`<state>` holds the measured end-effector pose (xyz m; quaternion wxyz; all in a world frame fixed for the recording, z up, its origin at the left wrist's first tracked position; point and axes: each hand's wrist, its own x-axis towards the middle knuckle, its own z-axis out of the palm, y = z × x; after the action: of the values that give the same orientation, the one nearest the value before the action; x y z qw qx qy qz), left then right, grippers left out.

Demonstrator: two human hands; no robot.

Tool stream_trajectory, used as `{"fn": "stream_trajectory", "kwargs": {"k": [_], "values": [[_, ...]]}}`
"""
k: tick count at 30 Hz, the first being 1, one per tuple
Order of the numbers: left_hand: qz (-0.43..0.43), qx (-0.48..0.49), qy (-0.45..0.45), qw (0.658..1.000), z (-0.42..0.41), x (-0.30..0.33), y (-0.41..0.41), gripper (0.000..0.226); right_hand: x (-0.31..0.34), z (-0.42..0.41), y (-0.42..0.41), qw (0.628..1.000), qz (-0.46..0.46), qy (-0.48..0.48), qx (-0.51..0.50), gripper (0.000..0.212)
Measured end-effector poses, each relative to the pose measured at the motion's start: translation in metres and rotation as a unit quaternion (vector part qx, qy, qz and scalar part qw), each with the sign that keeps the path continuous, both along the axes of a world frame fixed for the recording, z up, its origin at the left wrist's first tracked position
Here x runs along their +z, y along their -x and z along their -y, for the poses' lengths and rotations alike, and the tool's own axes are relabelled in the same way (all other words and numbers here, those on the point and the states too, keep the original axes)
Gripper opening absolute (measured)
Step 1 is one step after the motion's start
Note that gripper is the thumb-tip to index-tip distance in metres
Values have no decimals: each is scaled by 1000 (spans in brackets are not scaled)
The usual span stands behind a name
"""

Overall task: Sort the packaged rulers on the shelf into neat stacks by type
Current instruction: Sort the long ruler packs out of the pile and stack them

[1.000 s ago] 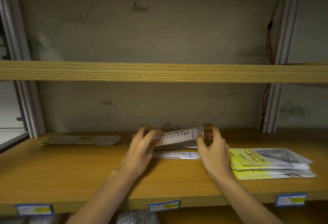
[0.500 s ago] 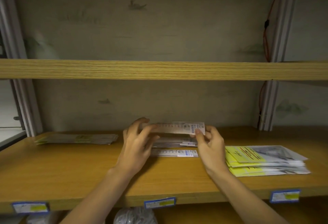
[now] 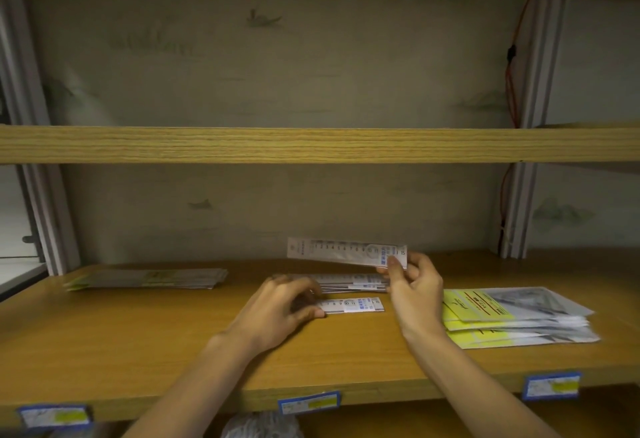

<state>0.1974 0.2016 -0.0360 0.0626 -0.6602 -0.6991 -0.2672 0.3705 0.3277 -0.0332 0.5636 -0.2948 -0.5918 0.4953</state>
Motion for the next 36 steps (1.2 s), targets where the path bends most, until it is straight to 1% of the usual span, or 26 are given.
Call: {"fn": "stream_trajectory", "kwargs": {"k": [3,5,8,13,16,20,23,25,28,31,36], "values": [[8,-19,8,1000,-2,-1,2,30,0,0,0,1000,5,0,-4,15],[-4,-26,22,999,-2,-1,1,28,1,0,0,1000,1,-2,-3,15],[-54,-20,35,998,-3,0,-1,26,1,0,0,1000,1,-4,-14,14],[-157,-4,34,987,-2,3,-8,33,0,-1,3,999,18,-4,-35,11],[-175,6,31,984,-1,6,-9,33,2,-2,3,999,21,4,-49,11],[-169,24,-20,985,12,13,-9,27,8,-6,-1,997,27,30,-69,15],[-165,34,-68,983,22,15,-2,23,16,-5,-7,996,36,29,-72,18],[-163,45,-101,980,26,14,3,20,20,-1,-12,997,34,27,-67,16],[-143,59,-177,972,33,17,2,14,22,4,-18,997,41,39,-61,15],[-123,78,-247,958,39,21,1,15,22,10,-23,996,58,52,-47,16],[-87,115,-270,952,44,28,0,16,15,19,-25,993,99,60,-21,16]]}}
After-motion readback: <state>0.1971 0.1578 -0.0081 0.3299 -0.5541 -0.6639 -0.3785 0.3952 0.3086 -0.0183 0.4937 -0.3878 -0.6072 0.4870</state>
